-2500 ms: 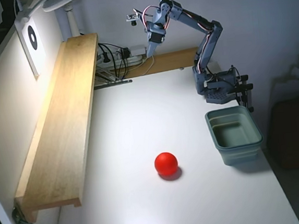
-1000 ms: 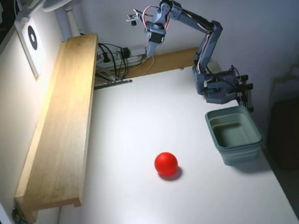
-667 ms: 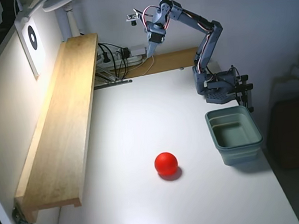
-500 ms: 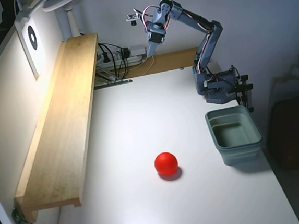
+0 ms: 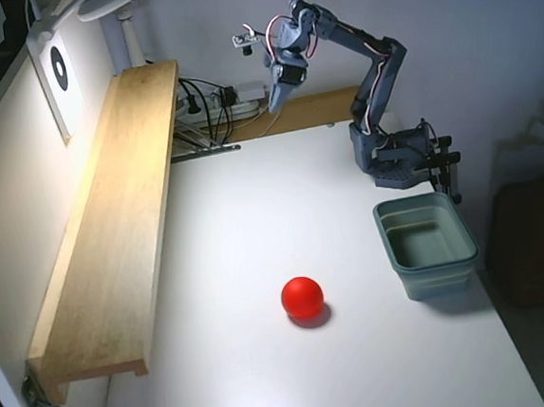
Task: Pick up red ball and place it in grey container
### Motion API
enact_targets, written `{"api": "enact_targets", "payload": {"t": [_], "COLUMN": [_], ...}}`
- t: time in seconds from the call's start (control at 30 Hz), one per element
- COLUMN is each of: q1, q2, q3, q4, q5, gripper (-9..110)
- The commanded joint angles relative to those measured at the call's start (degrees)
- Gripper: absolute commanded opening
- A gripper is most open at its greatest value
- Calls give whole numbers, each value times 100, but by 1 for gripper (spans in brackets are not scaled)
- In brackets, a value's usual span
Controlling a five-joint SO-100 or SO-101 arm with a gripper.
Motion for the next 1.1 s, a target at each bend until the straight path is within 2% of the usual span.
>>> {"api": "enact_targets", "payload": {"t": [0.0, 0.27, 0.3, 0.83, 1.07], "q1": [-595, -1919, -2108, -4818, -4954], "q2": [181, 181, 181, 181, 181], "q3": [69, 69, 69, 69, 69], "q4": [60, 60, 60, 60, 60], "q5": [9, 9, 9, 9, 9], "gripper": [-3, -3, 38, 38, 38]}}
